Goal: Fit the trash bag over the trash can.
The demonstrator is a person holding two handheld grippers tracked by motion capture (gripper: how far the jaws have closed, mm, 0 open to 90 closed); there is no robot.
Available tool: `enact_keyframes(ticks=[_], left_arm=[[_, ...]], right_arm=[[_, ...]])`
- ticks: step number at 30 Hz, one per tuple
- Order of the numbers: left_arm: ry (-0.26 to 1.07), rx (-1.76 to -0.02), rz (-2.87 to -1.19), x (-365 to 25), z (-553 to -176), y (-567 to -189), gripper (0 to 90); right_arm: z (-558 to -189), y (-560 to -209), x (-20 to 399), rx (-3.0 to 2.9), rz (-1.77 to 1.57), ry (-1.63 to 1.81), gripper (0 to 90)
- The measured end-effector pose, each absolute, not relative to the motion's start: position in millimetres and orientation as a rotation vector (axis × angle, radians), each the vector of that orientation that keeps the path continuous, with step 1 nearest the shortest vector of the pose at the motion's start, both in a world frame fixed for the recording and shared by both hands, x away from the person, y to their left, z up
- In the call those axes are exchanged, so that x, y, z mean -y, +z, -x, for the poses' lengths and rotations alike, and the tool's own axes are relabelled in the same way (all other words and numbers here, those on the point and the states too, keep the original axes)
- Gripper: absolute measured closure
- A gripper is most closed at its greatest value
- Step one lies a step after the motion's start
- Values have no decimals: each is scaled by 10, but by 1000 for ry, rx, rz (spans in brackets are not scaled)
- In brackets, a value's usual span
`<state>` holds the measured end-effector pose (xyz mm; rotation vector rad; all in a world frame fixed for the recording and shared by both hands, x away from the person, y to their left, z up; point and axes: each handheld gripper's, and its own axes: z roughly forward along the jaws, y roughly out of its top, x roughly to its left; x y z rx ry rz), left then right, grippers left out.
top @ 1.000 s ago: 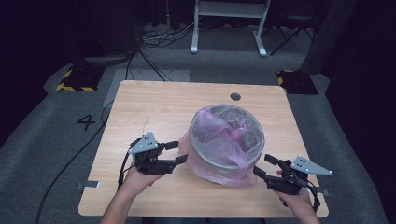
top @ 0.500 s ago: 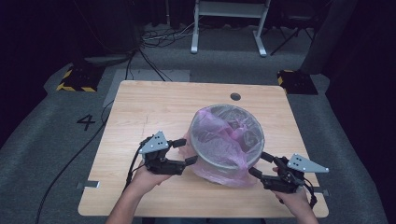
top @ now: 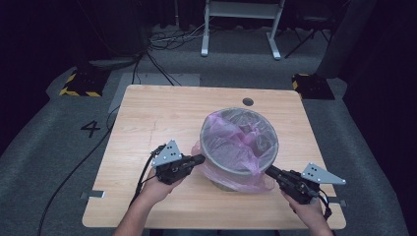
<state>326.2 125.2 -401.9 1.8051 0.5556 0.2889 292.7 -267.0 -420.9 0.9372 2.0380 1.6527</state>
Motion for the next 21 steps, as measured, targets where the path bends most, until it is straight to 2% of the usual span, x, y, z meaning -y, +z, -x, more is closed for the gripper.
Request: enact_keyframes(ticks=[11, 21], left_arm=[[307, -574, -1861, -1266, -3252, -4105, 900], [269, -681, -1993, -1271, -3388, -4482, 900]], right_arm=[[-2913, -4241, 2689, -2052, -943, 1646, 900], [-2976, -4454, 2669, -2112, -1017, 1577, 900]])
